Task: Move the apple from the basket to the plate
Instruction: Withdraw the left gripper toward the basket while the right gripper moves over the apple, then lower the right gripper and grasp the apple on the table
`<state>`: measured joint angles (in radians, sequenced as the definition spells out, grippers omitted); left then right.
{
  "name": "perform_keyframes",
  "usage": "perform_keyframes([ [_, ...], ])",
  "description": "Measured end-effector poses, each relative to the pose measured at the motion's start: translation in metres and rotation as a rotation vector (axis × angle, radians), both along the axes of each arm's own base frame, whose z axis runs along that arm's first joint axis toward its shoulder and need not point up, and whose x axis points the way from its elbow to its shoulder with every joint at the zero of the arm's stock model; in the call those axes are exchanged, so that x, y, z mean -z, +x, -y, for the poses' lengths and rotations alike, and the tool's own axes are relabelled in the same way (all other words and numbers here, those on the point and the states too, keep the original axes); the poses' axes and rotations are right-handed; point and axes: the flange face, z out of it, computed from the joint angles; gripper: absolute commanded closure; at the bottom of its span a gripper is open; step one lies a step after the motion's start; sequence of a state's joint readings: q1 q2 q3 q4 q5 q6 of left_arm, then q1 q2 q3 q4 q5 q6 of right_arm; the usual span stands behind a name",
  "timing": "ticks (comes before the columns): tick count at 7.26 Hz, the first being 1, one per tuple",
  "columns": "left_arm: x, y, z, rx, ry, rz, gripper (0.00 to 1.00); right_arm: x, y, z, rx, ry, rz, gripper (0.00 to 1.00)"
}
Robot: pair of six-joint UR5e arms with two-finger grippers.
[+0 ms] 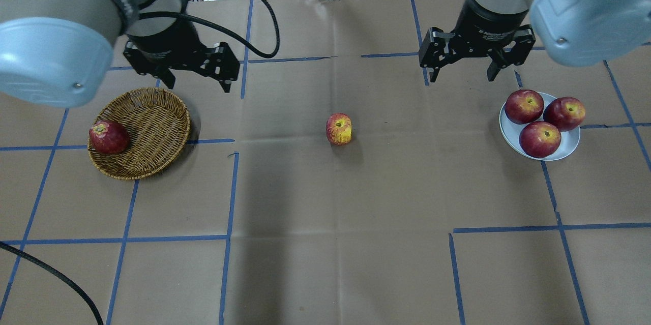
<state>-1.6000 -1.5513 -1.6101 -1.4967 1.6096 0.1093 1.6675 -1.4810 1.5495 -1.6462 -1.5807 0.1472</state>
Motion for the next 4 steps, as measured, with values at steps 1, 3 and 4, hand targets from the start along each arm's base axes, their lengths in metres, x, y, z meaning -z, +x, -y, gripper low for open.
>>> perform_keyframes([
  [1,-0.003,0.024,0.001,0.025,0.014,0.003,0.01,0.009,0.032,0.014,0.006,0.007,-0.002,0.0],
  [3,-0.006,0.039,-0.001,0.034,0.02,-0.003,0.01,0.039,0.095,0.039,0.033,0.0,-0.006,0.0],
  [4,-0.011,0.039,-0.004,0.033,0.012,-0.013,0.01,0.063,0.122,0.046,0.036,-0.011,-0.004,0.0],
])
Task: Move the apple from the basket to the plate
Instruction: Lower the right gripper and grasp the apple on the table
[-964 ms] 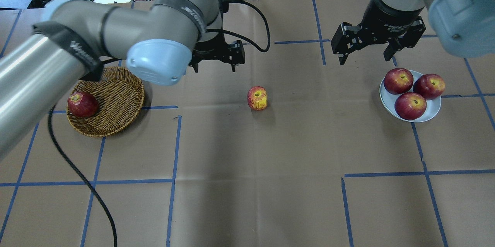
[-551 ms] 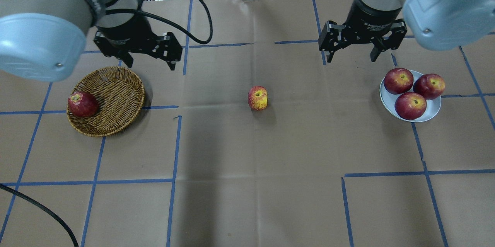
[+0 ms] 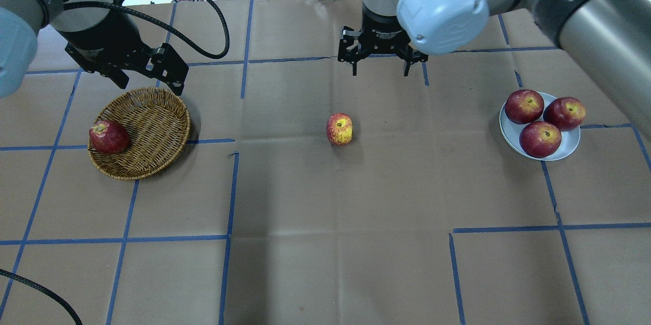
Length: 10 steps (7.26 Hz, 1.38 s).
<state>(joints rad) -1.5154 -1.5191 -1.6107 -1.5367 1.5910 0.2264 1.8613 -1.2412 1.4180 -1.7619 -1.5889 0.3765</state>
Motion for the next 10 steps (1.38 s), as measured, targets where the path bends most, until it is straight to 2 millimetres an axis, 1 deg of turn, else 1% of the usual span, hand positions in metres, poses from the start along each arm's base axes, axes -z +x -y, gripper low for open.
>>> perform_keyframes([
  [2,0.0,0.003,0.0,-0.003,0.0,-0.018,0.01,0.056,0.042,0.009,-0.004,0.004,-0.003,0.0],
  [3,0.001,0.004,0.001,-0.005,0.003,-0.021,0.01,0.084,0.056,0.011,-0.014,0.004,-0.004,0.0],
  [4,0.003,0.004,0.003,-0.006,0.005,-0.022,0.01,0.114,0.062,0.01,-0.026,-0.012,0.001,0.0],
  [5,0.003,0.004,0.003,-0.007,0.005,-0.024,0.01,0.136,0.061,0.008,-0.03,-0.036,0.01,0.0],
  [6,0.003,0.004,0.003,-0.007,0.006,-0.024,0.01,0.154,0.057,0.004,-0.033,-0.054,0.015,0.0],
  [8,0.003,0.003,0.002,-0.007,0.008,-0.025,0.01,0.181,0.053,-0.004,-0.039,-0.052,0.014,0.0],
  [9,0.003,0.003,0.002,-0.007,0.008,-0.025,0.01,0.196,0.052,-0.009,-0.04,-0.031,0.01,0.04],
  [10,0.003,0.003,0.002,-0.006,0.008,-0.025,0.01,0.206,0.052,-0.014,-0.041,-0.012,0.008,0.24],
])
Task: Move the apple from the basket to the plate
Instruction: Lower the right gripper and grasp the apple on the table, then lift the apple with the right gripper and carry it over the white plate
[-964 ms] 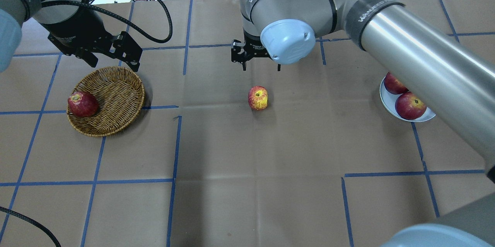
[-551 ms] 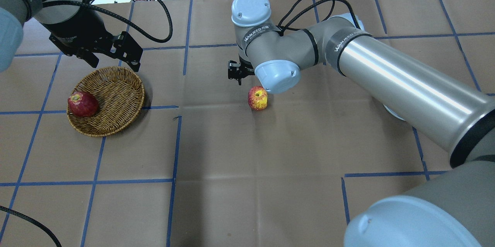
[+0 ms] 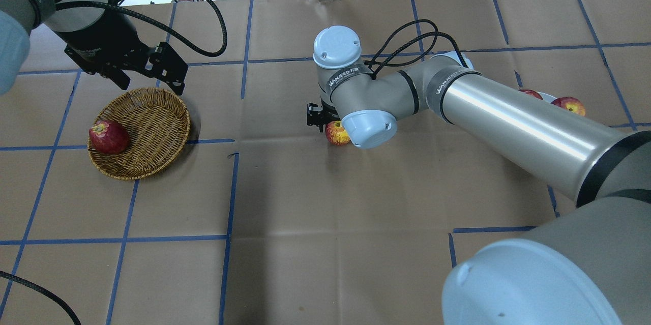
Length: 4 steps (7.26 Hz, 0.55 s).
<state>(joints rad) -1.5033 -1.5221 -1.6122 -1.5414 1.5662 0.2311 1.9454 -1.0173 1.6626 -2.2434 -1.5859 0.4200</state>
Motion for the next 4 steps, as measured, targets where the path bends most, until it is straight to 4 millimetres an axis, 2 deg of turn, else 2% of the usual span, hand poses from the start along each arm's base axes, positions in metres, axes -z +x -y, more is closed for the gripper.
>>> perform_keyframes([
  [1,0.0,0.0,0.0,0.0,0.0,0.0,0.01,0.004,0.0,-0.002,0.001,0.007,0.0,0.37],
  [2,0.0,0.0,0.0,0.001,0.0,0.0,0.01,0.002,0.0,-0.002,0.003,0.005,0.002,0.46],
  [3,0.0,0.0,0.0,0.001,0.001,0.0,0.01,-0.001,0.0,0.0,0.006,-0.002,0.003,0.46],
  [4,0.0,0.0,0.0,0.001,0.001,0.0,0.01,-0.008,0.001,0.003,0.007,-0.018,0.005,0.51],
])
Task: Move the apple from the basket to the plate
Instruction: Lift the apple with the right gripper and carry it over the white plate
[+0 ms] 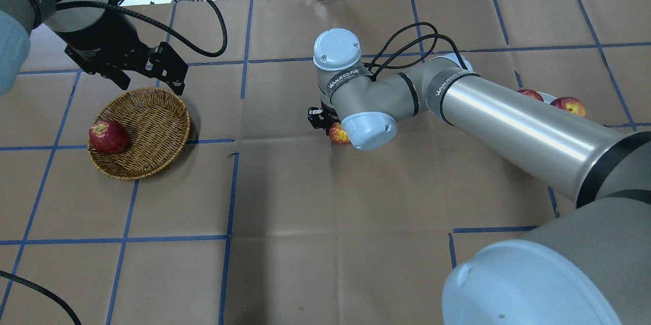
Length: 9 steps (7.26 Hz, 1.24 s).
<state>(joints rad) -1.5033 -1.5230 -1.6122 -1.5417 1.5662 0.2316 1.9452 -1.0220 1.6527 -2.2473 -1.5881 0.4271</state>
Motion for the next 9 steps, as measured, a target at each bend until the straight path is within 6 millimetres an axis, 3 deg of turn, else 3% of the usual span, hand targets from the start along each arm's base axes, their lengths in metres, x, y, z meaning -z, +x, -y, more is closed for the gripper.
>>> perform_keyframes([
  [3,0.001,0.0,0.0,0.003,0.002,-0.001,0.01,-0.043,0.0,0.022,0.008,-0.076,0.022,0.51],
  [4,0.001,0.0,0.0,0.005,0.003,-0.001,0.01,-0.069,-0.014,0.025,0.005,-0.082,0.023,0.51],
  [5,0.001,0.0,0.0,0.006,0.004,-0.001,0.01,-0.097,-0.042,0.029,-0.007,-0.07,0.016,0.51],
  [7,0.001,0.0,0.001,0.007,0.003,-0.002,0.01,-0.146,-0.14,0.04,-0.057,-0.025,-0.008,0.51],
  [9,0.002,0.0,0.002,0.006,0.005,-0.003,0.01,-0.167,-0.267,0.052,-0.15,0.017,-0.024,0.51],
])
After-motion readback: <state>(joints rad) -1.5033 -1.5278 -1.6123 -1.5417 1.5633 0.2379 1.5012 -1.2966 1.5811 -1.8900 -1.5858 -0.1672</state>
